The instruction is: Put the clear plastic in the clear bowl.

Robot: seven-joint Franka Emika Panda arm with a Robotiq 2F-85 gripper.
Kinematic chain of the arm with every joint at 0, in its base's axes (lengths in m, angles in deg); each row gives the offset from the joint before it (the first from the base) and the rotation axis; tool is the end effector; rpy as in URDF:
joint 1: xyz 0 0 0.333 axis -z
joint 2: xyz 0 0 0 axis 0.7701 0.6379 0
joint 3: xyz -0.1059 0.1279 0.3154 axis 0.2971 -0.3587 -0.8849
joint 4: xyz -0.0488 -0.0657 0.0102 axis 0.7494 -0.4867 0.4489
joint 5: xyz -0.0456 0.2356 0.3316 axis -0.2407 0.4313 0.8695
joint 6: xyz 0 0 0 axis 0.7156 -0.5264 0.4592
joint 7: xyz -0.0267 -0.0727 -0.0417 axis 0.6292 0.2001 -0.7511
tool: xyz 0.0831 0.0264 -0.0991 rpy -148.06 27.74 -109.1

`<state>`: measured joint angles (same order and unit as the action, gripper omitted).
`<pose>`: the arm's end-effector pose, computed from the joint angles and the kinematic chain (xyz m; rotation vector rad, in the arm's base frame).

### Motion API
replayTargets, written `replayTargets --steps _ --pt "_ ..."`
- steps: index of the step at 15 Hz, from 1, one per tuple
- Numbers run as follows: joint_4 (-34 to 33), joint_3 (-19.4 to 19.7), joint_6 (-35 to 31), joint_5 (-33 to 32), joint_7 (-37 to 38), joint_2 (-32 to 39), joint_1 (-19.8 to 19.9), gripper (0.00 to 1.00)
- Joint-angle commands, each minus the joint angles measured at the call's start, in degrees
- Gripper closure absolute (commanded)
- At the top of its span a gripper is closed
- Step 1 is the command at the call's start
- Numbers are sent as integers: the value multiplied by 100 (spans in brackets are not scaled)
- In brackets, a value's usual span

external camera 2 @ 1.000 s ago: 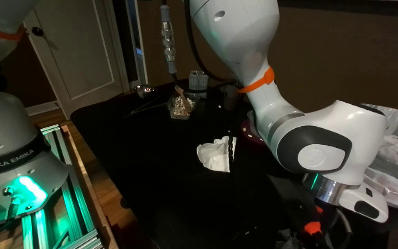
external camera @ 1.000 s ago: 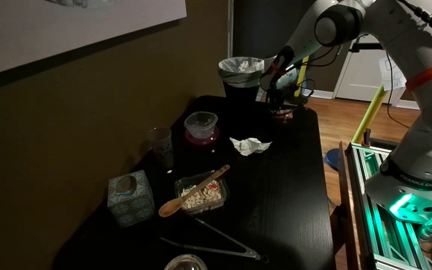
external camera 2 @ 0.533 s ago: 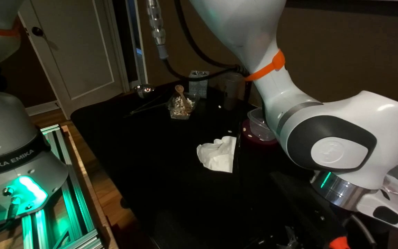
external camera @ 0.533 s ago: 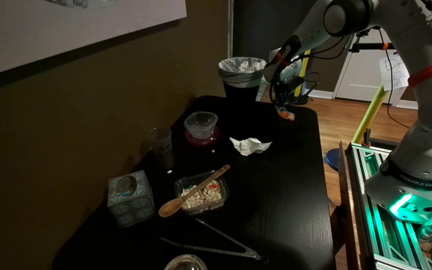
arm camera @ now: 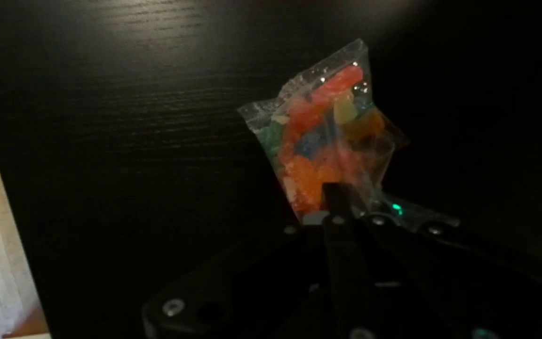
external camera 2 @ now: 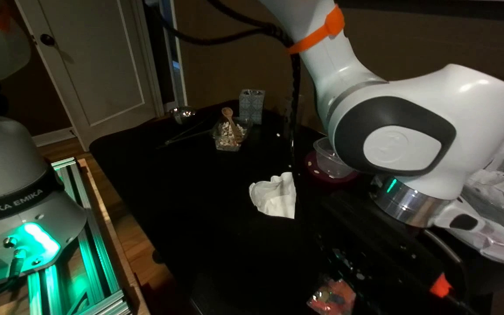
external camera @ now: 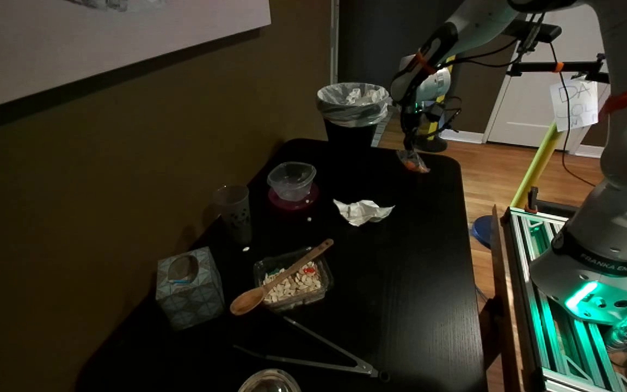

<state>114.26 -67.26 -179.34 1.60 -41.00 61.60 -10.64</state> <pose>0.4419 -0.4711 0.1744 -3.1055 0.0769 0.2375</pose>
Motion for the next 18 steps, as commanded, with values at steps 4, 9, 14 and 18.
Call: replayTargets --steps 4,9,14,18 --pt "591 -17 20 109 -586 -591 -165 98" --pt "706 -8 19 113 -661 -694 -171 100" --pt "1368 -456 -511 569 -1802 -1302 -216 100" --pt "1917 -749 -800 1244 -2948 -1944 -423 100"
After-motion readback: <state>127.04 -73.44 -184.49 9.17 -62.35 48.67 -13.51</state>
